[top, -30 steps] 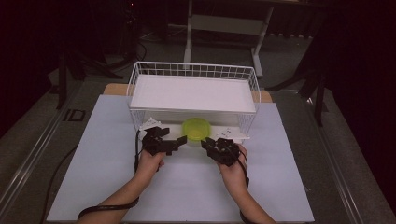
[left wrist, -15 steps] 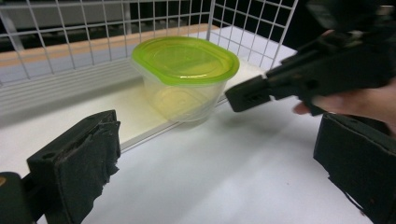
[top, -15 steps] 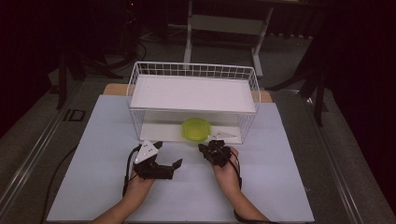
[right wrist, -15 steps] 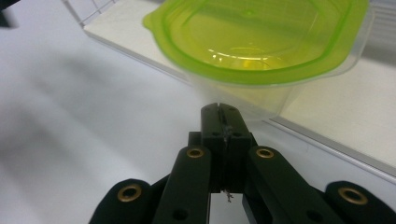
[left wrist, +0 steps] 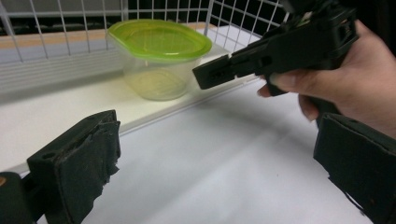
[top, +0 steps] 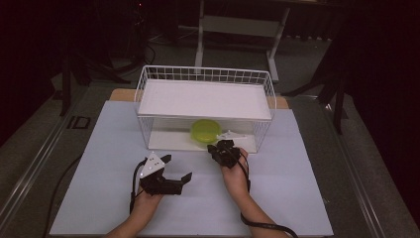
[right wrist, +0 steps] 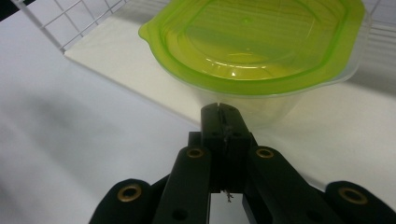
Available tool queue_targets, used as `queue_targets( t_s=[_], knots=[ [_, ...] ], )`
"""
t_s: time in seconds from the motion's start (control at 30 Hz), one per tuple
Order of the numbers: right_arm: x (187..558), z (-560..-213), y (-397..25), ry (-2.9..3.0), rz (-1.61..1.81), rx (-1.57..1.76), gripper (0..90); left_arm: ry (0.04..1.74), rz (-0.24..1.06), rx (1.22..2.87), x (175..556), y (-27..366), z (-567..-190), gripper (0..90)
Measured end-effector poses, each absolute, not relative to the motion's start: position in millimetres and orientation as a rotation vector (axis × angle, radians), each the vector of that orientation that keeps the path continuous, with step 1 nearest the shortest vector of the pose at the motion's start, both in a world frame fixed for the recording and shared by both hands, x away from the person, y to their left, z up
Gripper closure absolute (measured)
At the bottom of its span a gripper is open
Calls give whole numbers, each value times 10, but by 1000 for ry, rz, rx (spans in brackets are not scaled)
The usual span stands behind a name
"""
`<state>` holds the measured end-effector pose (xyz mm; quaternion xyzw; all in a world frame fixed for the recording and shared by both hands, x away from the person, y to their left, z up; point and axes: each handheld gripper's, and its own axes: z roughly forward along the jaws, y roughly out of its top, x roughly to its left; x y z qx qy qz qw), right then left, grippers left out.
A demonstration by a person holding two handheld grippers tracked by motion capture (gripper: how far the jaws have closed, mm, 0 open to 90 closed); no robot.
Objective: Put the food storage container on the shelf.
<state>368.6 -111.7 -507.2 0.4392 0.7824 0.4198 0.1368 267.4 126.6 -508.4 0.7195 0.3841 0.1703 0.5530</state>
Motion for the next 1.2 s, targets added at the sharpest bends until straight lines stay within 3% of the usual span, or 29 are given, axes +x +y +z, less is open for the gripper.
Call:
queue_targets(
  t_s=[0.53, 0.77, 0.93, 1.13, 1.2],
  knots=[
    [3933, -5155, -982, 2243, 1201, 1345, 899, 882, 415, 1700, 2669, 1304, -5031, 15],
    [3781, -5102, -996, 2269, 1236, 1318, 854, 854, 390, 1704, 2688, 1343, -5007, 15],
    [3585, -4964, -1061, 2285, 1296, 1262, 630, 829, 373, 1690, 2688, 1338, -4939, 15],
    [3364, -4843, -1153, 2318, 1392, 1143, 273, 738, 355, 1725, 2625, 1309, -4786, 15],
    [3306, -4823, -1174, 2328, 1418, 1112, 237, 718, 340, 1730, 2610, 1313, -4740, 15]
  ],
)
